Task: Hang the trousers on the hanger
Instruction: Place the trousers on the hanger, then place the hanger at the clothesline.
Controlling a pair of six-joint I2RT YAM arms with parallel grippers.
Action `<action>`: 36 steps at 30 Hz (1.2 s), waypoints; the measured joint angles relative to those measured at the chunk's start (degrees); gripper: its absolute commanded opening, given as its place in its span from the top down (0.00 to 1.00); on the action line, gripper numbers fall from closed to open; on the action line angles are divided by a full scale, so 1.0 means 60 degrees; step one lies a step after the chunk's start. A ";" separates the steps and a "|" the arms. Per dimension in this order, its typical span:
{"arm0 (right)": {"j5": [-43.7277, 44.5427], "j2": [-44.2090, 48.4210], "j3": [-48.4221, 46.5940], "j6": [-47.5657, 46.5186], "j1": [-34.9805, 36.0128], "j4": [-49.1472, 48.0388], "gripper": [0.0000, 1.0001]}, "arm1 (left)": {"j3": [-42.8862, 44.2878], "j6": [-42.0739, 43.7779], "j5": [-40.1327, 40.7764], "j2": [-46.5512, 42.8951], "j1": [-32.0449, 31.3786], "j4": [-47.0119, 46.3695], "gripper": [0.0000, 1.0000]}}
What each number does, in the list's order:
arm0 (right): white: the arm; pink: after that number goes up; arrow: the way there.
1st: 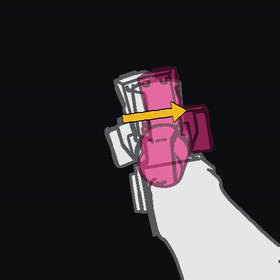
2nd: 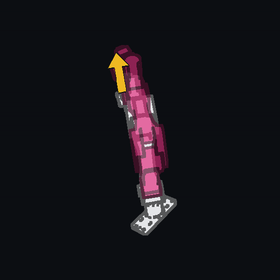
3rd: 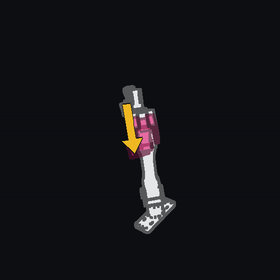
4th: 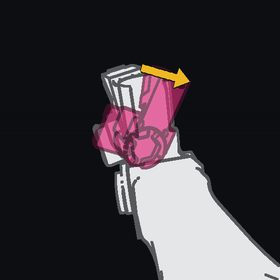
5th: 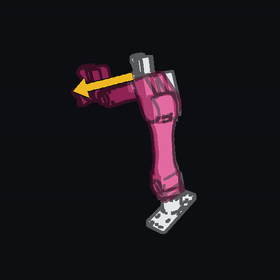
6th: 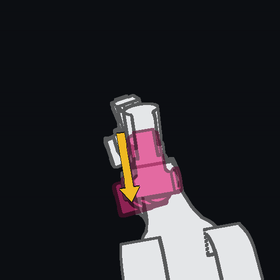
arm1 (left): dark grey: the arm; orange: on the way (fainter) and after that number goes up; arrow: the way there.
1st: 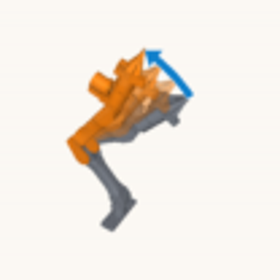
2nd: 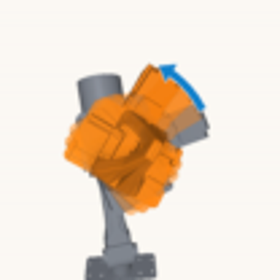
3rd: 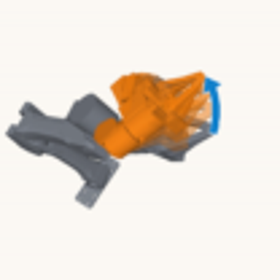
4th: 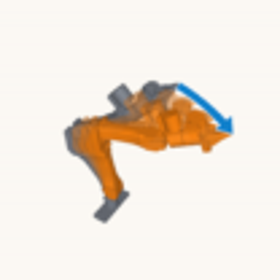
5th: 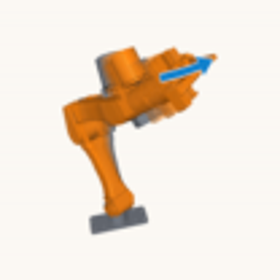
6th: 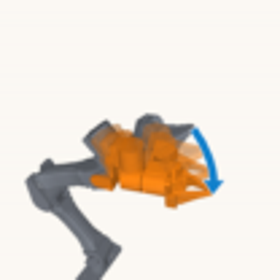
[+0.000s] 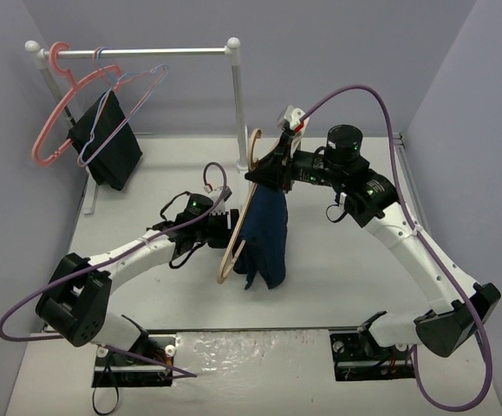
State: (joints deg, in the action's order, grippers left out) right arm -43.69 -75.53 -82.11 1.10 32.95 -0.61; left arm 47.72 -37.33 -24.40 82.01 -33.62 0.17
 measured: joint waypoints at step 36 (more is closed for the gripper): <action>0.2412 -0.0712 -0.1354 -0.0780 -0.0113 0.2380 1.00 | 0.6914 0.3357 0.3522 -0.3045 -0.0188 0.7136 0.15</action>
State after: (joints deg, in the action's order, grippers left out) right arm -29.22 -79.80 -90.23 -3.58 32.27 13.68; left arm 89.21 -17.19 -3.27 63.74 -34.74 42.99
